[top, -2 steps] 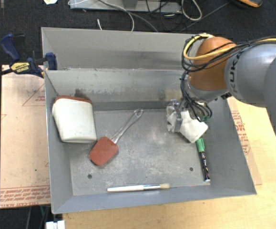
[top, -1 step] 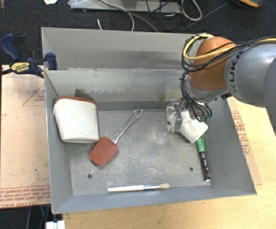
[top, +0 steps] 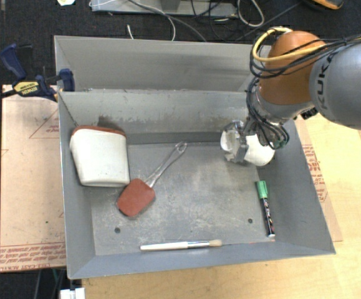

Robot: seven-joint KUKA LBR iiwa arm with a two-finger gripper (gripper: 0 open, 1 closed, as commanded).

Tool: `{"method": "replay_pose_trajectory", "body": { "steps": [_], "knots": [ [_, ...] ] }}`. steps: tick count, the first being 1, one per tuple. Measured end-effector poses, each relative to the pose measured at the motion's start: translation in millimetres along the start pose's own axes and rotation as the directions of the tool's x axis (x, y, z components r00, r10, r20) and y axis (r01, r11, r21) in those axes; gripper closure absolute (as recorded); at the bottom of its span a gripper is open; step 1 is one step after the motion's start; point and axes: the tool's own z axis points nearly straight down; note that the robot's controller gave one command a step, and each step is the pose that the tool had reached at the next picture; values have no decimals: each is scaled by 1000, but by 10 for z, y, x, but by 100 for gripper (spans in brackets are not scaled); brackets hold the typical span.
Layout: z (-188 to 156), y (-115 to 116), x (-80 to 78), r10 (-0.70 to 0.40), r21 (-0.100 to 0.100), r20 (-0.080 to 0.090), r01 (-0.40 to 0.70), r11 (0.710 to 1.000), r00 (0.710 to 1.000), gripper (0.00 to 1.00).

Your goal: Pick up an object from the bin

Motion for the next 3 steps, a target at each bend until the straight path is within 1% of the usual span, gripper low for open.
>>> {"method": "replay_pose_trajectory", "body": {
  "steps": [1, 2, 3],
  "knots": [
    [-735, 138, 31, -17, -1, 6, 17, 1000, 1000, 100],
    [57, -338, 62, 54, -13, 3, -54, 998, 999, 100],
    [-104, -226, 48, 50, -4, 10, -50, 999, 999, 100]
  ]
}}
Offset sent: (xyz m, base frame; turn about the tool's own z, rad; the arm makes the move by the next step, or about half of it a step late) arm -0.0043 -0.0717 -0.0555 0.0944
